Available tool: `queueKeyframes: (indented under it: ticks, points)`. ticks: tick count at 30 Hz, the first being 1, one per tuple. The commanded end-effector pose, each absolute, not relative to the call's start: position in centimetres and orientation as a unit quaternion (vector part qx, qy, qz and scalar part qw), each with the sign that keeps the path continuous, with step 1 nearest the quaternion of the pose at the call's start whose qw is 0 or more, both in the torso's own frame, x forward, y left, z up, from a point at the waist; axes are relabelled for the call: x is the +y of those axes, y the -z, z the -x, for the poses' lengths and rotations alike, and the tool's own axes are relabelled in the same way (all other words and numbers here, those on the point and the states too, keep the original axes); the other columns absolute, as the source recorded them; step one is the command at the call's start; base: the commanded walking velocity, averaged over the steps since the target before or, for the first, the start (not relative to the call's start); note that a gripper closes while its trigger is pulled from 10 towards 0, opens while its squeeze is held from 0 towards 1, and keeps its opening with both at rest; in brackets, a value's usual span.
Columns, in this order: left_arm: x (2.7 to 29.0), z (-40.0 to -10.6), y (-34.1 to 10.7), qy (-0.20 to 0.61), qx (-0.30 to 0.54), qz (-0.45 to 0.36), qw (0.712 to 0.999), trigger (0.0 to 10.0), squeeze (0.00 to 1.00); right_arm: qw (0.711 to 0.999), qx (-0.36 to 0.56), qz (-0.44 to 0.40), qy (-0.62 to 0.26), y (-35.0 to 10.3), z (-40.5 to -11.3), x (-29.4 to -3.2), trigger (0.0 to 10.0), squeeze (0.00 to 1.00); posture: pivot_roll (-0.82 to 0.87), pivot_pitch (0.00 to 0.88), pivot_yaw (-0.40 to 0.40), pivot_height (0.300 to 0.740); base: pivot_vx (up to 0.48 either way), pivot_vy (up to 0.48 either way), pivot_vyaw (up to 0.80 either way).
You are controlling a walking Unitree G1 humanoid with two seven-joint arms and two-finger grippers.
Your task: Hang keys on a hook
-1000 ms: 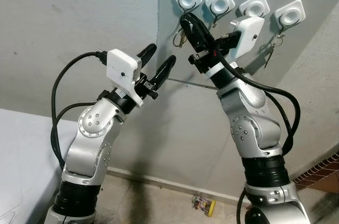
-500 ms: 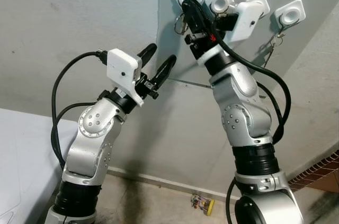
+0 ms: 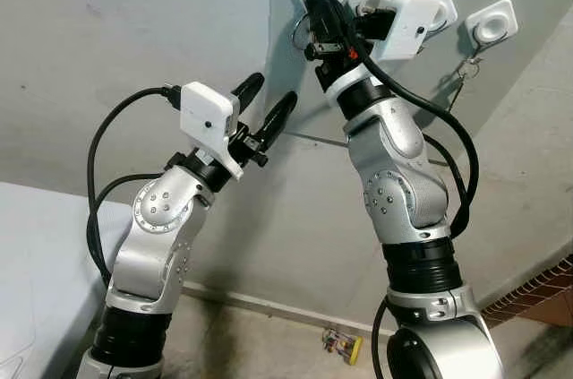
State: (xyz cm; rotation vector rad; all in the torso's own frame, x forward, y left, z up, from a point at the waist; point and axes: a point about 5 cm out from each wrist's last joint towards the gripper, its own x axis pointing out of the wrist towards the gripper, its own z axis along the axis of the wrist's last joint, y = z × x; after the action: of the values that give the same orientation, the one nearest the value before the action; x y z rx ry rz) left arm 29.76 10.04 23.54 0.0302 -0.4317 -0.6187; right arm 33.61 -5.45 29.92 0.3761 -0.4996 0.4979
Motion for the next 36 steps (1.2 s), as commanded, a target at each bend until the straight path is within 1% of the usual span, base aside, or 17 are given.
queueKeyframes:
  ticks: [1,3,4,5,9,12,16,21,28,32,34,36]
  points:
    - [9.8,-29.5,-24.3,0.306,-0.229,-0.020,0.924,10.0,0.00,0.919,-0.246,-0.199,-0.235,-30.0,-33.5,-6.4,10.0,0.00,0.02,0.042,-0.086,0.740,0.000,0.000,0.00]
    - [9.8,-29.5,-24.3,0.306,-0.228,-0.020,0.924,10.0,0.00,0.914,-0.239,-0.206,-0.255,-29.7,-33.3,-6.3,10.0,0.00,0.02,0.042,-0.085,0.740,0.000,0.000,0.00]
    - [9.7,-29.5,-24.3,0.306,-0.228,-0.020,0.924,10.0,0.00,0.901,-0.240,-0.218,-0.286,-29.6,-33.0,-6.1,10.0,0.00,0.02,0.043,-0.084,0.740,0.000,0.000,0.00]
    - [9.7,-29.5,-24.2,0.306,-0.227,-0.021,0.924,10.0,0.00,0.895,-0.241,-0.222,-0.302,-29.6,-32.8,-6.0,10.0,0.00,0.02,0.043,-0.084,0.740,0.000,0.000,0.00]
    - [9.7,-29.5,-24.3,0.308,-0.228,-0.020,0.924,10.0,0.00,0.894,-0.236,-0.229,-0.305,-29.6,-32.8,-6.2,10.0,0.00,0.01,0.043,-0.083,0.740,0.000,0.000,0.00]
    - [9.6,-29.6,-24.3,0.308,-0.229,-0.020,0.923,10.0,0.00,0.882,-0.236,-0.239,-0.331,-29.9,-32.5,-6.1,10.0,0.00,0.01,0.042,-0.082,0.740,0.000,0.000,0.00]
    - [9.7,-29.5,-24.3,0.306,-0.229,-0.022,0.924,10.0,0.00,0.877,-0.234,-0.241,-0.343,-29.8,-32.4,-6.1,10.0,0.00,0.01,0.043,-0.083,0.740,0.000,0.000,0.00]
    - [9.8,-29.5,-24.3,0.304,-0.230,-0.022,0.924,10.0,0.00,0.890,-0.220,-0.236,-0.322,-29.4,-32.9,-6.4,10.0,0.00,0.02,0.046,-0.085,0.740,0.000,0.000,0.00]
    - [9.8,-29.5,-24.3,0.301,-0.230,-0.022,0.925,10.0,0.00,0.896,-0.215,-0.227,-0.316,-28.7,-33.0,-6.7,10.0,0.00,0.02,0.050,-0.086,0.740,0.000,0.000,0.00]
    - [9.9,-29.5,-24.3,0.301,-0.230,-0.023,0.925,10.0,0.00,0.899,-0.219,-0.220,-0.311,-28.8,-33.1,-6.8,10.0,0.00,0.02,0.050,-0.085,0.740,0.000,0.000,0.00]
    - [9.8,-29.5,-24.3,0.302,-0.229,-0.022,0.925,10.0,0.00,0.902,-0.237,-0.206,-0.297,-29.1,-33.1,-6.9,10.0,0.00,0.02,0.050,-0.085,0.740,0.000,0.000,0.00]
    - [9.8,-29.5,-24.3,0.304,-0.229,-0.021,0.924,10.0,0.00,0.900,-0.247,-0.191,-0.303,-29.5,-33.0,-6.7,10.0,0.00,0.01,0.050,-0.079,0.740,0.000,0.000,0.00]
